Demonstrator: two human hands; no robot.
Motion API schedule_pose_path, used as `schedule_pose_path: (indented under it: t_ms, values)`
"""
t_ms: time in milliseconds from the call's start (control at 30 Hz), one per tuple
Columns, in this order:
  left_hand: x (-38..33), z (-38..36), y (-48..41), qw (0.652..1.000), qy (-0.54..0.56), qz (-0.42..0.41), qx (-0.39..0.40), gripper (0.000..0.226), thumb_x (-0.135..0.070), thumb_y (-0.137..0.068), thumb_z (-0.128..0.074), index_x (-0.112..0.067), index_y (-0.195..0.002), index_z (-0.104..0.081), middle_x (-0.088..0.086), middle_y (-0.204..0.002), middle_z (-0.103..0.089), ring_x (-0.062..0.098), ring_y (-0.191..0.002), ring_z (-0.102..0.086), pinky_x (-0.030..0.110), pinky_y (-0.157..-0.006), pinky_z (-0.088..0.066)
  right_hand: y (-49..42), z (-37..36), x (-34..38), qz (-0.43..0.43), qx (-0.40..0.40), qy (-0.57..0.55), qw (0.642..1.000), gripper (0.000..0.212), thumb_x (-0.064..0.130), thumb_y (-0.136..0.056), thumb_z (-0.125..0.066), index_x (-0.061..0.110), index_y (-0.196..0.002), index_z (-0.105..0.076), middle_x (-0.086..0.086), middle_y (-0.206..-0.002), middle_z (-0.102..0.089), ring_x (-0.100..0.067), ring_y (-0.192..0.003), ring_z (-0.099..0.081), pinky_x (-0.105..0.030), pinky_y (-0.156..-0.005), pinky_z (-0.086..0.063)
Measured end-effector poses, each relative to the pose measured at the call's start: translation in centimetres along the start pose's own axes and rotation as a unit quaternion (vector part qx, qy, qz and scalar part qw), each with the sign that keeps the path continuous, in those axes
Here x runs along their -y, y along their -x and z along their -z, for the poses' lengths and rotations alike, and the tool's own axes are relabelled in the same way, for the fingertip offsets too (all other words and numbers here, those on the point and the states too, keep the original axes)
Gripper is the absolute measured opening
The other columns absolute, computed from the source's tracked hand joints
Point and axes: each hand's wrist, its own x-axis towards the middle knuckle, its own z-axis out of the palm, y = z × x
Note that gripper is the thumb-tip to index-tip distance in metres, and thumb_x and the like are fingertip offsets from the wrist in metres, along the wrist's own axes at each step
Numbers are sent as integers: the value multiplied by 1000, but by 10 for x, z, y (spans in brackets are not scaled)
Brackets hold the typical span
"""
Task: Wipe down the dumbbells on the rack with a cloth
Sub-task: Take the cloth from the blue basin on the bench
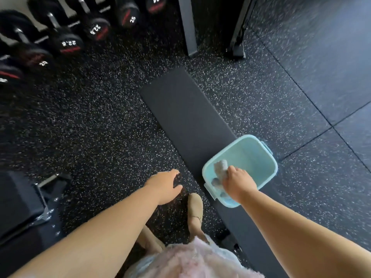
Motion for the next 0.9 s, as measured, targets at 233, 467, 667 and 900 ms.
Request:
schedule_pose_path:
  t_ms: [233, 467, 667, 900]
  values:
    - [22, 62, 56, 996, 40, 36, -73, 65, -60, -99, -49, -40, -157, -30, -8, -151, -53, 24, -128, -59, 46, -99, -53, 37, 90, 46, 68, -35, 22, 997, 13, 26, -98, -48, 23, -99, -35, -5, -90, -62, -30, -79, -63, -35, -67, -50]
    - [56, 92, 97, 981, 103, 64, -148, 62, -57, -100, -50, -39, -157, -34, -6, -151, -54, 23, -130, -57, 46, -104, -51, 66, 140, 117, 153, -72, 1, 986, 24, 41, -101, -50, 18, -105, -47, -6, -104, -66, -31, -97, -66, -32, -72, -47]
    - [104, 98, 124, 965, 145, 101, -194, 58, -56, -101, -52, -36, -155, -40, -7, -152, -54, 21, -132, -56, 45, -107, -50, 73, 150, 194, 190, -56, 6, 980, 32, 53, -96, -57, 20, -96, -54, 2, -94, -64, -25, -91, -64, -33, -74, -51]
    - [182, 87, 154, 941, 207, 164, -209, 57, -54, -104, -51, -35, -156, -38, -7, -149, -56, 20, -125, -58, 42, -101, -51, 77, 144, 296, 254, -27, 102, 962, 18, 40, -97, -47, 27, -87, -50, 7, -91, -59, -16, -80, -59, -33, -69, -52]
